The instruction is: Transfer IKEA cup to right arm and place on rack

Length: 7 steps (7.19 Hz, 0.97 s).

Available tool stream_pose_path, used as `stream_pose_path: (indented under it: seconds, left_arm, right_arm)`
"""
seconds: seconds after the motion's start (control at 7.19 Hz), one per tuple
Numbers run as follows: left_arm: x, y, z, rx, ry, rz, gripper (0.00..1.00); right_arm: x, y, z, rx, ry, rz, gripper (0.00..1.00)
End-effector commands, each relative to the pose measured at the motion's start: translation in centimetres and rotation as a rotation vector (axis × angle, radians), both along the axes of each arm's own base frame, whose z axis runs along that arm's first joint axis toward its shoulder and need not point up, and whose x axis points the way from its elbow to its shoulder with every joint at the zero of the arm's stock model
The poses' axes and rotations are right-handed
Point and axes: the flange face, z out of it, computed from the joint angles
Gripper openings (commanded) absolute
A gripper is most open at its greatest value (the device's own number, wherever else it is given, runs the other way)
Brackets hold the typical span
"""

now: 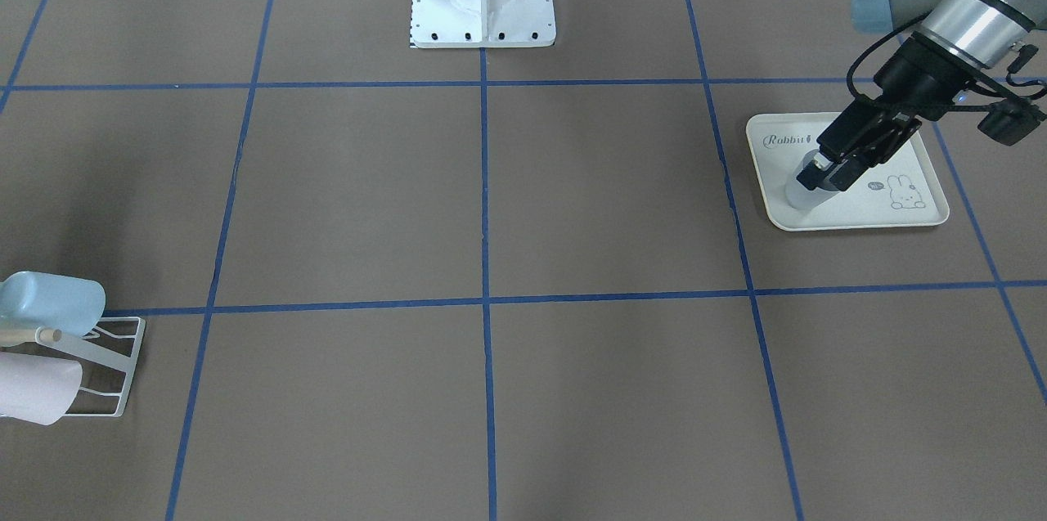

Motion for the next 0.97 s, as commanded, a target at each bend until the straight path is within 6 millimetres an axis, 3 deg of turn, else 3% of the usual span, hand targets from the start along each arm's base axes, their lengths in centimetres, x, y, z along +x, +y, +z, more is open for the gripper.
stream_pose_path:
  seconds: [0.0,0.28,0.42,0.56,0.7,0.83]
  left_arm:
    - [0.0,0.1,-0.1,-0.001,0.001,0.001,1.0]
    - [-0.2,0.4,-1.3,-0.015,-0.008,0.001,1.0]
    - [-0.3,0.5,-1.6,-0.02,-0.01,-0.001,1.0]
    - [-0.3,0.5,-1.7,-0.02,-0.01,0.001,1.0]
    - [-0.3,0.5,-1.7,-0.02,-0.01,0.001,1.0]
    - [-0.3,0.5,-1.6,-0.02,-0.011,0.001,1.0]
  right_arm:
    - [-1.0,0.1,-0.1,0.002,-0.001,-0.013,0.25]
    - [-1.8,0.1,-0.1,0.012,-0.002,-0.021,0.3]
    - [-1.8,0.1,-0.1,0.018,-0.003,-0.021,0.51]
    - [-1.8,0.0,0.0,0.03,-0.006,-0.021,0.82]
    - [-1.8,-0.1,0.2,0.046,-0.009,-0.021,0.99]
    - [-1.8,-0.1,0.4,0.05,-0.01,-0.021,0.99]
